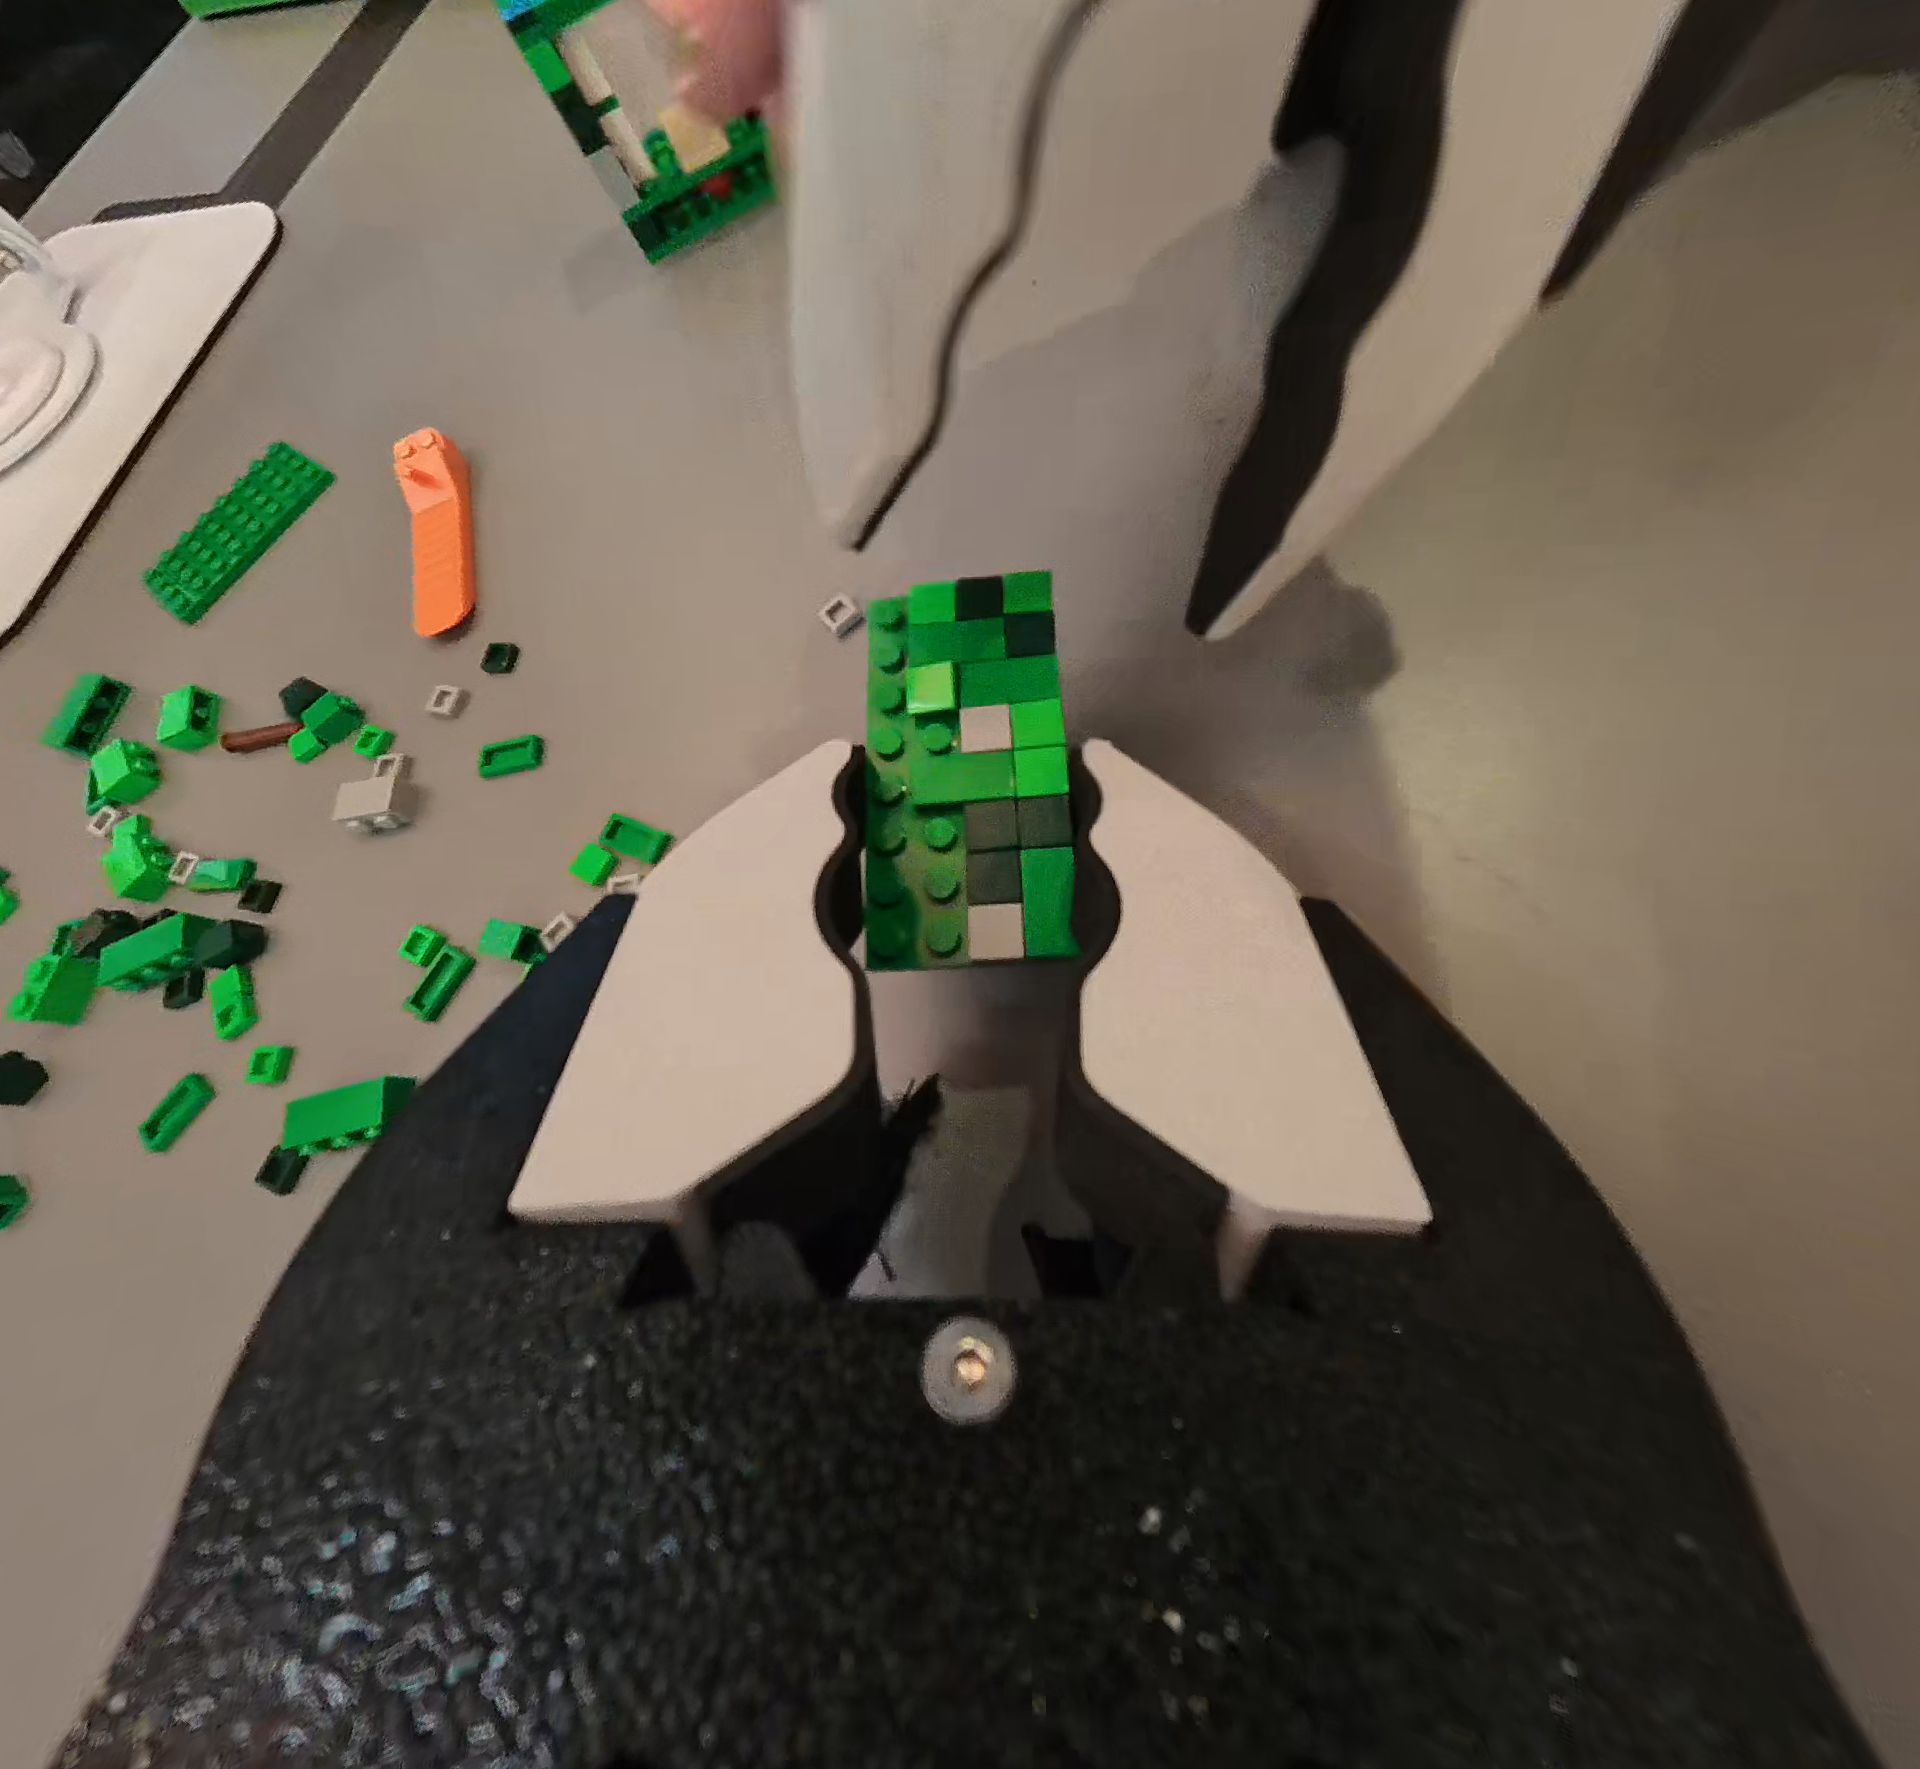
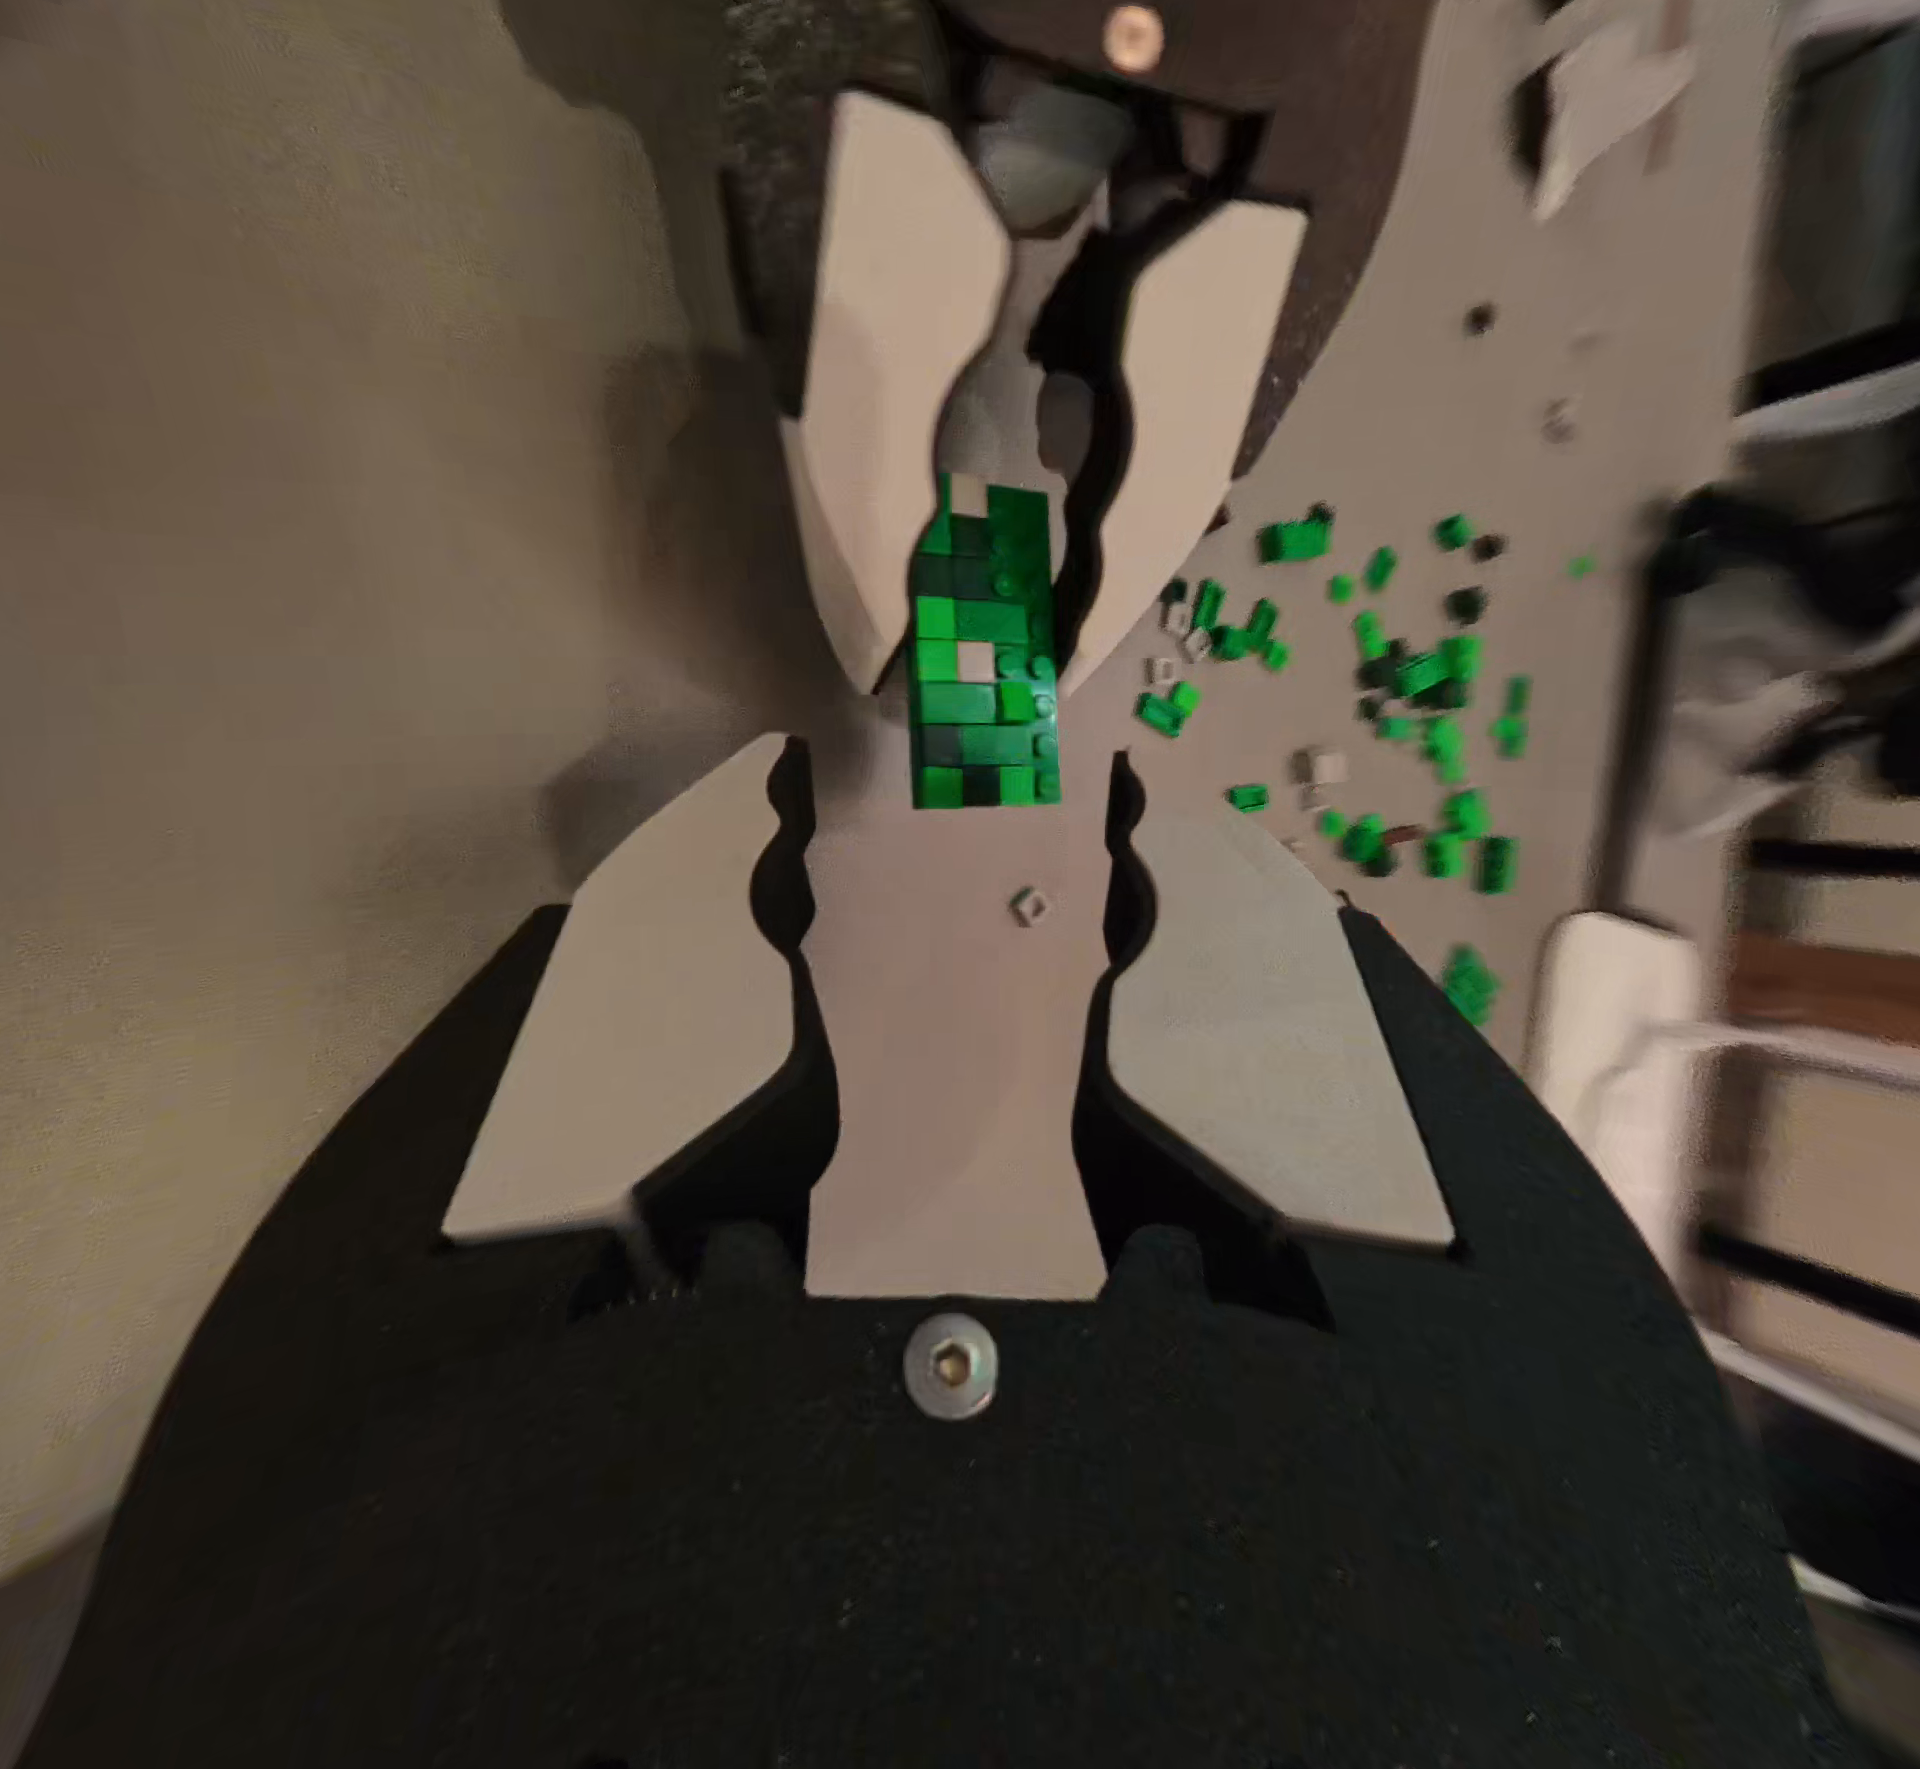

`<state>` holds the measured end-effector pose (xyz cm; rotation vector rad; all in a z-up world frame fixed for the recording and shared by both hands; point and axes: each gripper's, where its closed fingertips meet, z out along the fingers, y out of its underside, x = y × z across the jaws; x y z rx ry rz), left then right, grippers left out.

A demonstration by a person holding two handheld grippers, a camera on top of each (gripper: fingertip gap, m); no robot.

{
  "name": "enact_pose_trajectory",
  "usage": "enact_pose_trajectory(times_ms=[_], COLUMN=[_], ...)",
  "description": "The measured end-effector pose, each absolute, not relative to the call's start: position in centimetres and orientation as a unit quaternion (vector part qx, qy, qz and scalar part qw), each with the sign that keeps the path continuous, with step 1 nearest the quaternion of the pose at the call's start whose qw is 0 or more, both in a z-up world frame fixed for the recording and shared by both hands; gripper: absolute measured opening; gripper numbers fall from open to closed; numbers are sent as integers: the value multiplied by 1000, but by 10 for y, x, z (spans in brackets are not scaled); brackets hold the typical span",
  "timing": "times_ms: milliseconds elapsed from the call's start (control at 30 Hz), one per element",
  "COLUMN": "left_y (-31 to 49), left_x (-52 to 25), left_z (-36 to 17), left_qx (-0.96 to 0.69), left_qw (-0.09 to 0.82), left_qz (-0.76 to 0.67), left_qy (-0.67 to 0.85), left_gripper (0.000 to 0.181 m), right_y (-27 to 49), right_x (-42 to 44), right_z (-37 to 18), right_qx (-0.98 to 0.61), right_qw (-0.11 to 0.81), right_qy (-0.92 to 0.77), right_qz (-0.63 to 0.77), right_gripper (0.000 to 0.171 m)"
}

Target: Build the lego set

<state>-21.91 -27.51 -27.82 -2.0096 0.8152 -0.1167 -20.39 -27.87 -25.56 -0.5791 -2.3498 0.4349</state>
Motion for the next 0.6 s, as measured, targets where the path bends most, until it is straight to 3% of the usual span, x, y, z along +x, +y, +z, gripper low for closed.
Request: enact_pose_trajectory(times_ms=[133, 233, 600], left_y=[-274, -275, -277], left_x=[-222, -221, -216], left_z=[-274, -275, -276], left_qx=[-821, -821, -820], left_qw=[472, 470, 466], left_qz=[-63, -66, -69], left_qy=[315, 316, 325], left_gripper=[36, 36, 36], right_y=[-278, -279, -280], right_x=[-208, -212, -214], right_z=[-263, -267, -275], right_qx=[-116, -77, -49], right_qw=[483, 543, 585], right_qy=[-865, -836, -810], right_qz=[70, 19, -23], right_gripper=[54, 49, 14])
